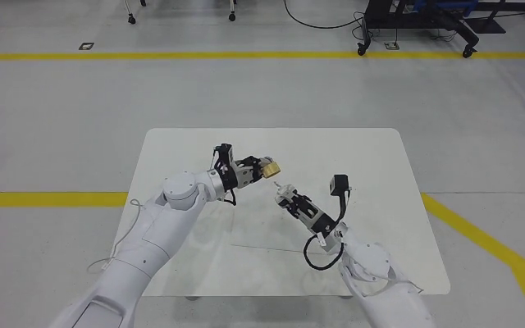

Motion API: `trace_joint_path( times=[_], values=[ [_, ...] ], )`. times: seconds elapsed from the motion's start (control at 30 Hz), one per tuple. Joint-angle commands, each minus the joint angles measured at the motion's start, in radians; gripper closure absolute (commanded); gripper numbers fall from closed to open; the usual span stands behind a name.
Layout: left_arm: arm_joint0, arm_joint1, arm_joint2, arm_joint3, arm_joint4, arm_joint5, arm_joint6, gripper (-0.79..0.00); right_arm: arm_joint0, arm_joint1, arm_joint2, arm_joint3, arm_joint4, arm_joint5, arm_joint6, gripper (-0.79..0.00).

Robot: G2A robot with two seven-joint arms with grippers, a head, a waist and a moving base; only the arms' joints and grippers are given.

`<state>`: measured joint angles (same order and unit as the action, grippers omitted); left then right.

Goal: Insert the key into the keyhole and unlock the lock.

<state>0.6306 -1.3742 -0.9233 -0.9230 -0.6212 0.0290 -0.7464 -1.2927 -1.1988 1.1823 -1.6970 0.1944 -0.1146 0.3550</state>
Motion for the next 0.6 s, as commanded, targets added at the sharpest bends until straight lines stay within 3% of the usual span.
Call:
trace_joint_path(
  times=[0.0, 0.57],
  values=[
    [0.008, 0.005, -0.010, -0.018, 0.020, 0.020, 0.009, 0.000, -0.006, -0.002, 0.000, -0.011, 0.013, 0.025, -0.016, 0.000],
    [0.054, 0.022, -0.054, -0.105, 0.101, 0.109, 0.041, 0.000, 0.022, -0.026, -0.047, 0.011, 0.055, 0.110, -0.072, 0.000]
  ],
)
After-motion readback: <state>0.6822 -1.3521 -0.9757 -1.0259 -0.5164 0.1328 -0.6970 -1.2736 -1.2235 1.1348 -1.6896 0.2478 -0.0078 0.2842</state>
